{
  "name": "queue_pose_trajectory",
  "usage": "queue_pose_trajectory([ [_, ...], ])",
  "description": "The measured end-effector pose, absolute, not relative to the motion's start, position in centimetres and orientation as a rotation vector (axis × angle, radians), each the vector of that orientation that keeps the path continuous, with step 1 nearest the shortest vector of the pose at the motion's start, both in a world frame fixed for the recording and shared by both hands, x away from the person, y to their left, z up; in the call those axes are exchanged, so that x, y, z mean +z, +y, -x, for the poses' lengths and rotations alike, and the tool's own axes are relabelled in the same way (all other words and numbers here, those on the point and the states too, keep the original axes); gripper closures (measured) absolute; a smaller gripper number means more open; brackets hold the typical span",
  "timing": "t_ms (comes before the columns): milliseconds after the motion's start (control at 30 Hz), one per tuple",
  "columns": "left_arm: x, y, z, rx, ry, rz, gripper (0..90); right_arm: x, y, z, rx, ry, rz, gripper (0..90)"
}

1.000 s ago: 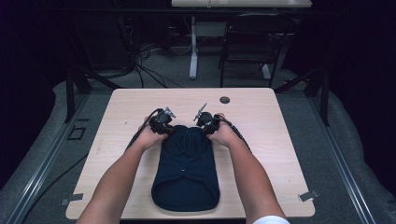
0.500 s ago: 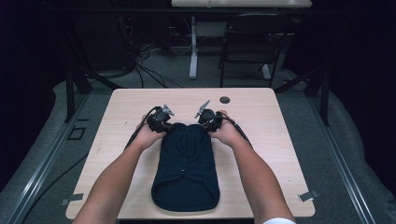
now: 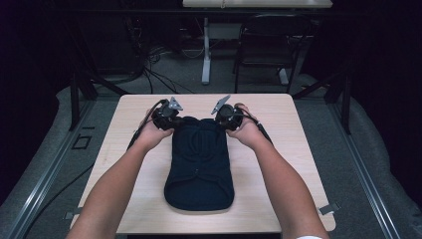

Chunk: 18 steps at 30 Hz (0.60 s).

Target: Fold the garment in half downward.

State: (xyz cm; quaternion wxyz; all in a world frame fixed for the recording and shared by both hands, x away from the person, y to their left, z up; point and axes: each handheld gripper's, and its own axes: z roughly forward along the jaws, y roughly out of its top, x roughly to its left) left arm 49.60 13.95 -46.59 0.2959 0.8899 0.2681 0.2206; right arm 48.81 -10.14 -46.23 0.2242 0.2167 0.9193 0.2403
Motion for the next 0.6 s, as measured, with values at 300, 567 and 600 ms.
queue_pose_trajectory([
  [300,-45.4,13.9,-49.4,0.612,0.703,-2.359,81.1,-44.4,-10.2,-48.4,0.666,2.499,-0.566,84.5],
  [567,-45.1,14.0,-49.4,0.633,0.701,-2.343,81.1,-44.0,-10.2,-48.5,0.674,2.476,-0.569,84.5],
  [600,-45.0,14.0,-49.4,0.643,0.706,-2.334,81.1,-44.0,-10.2,-48.5,0.674,2.473,-0.566,84.5],
])
